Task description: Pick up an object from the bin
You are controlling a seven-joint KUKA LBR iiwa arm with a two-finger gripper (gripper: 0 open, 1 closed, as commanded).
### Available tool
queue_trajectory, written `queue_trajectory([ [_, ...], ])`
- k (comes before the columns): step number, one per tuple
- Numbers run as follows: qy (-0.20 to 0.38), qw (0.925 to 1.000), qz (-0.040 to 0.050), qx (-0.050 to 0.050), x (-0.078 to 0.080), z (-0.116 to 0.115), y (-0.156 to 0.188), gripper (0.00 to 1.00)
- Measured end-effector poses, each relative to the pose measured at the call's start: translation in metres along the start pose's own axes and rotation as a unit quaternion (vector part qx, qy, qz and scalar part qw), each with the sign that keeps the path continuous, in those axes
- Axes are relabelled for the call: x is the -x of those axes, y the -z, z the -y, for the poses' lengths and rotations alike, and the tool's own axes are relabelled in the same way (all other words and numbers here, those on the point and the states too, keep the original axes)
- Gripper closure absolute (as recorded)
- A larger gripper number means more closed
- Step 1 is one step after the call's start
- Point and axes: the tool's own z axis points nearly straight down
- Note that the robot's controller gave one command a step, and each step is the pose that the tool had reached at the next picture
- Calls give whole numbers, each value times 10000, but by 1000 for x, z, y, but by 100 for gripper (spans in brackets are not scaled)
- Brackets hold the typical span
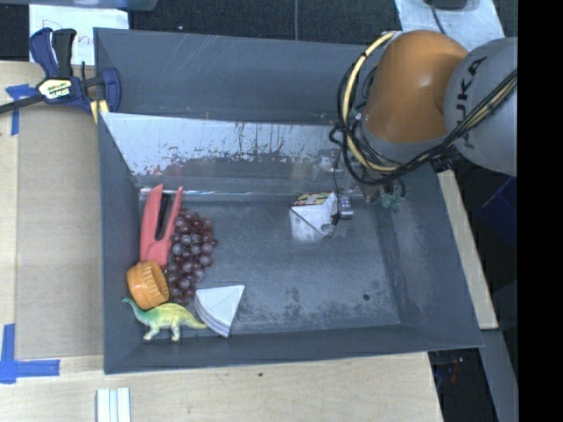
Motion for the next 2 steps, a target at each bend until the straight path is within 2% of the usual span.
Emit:
queue_trajectory([
  [1,2,10000,42,-2,2,0,5,0],
  [2,74,10000,57,-3,10,6,-74,0],
])
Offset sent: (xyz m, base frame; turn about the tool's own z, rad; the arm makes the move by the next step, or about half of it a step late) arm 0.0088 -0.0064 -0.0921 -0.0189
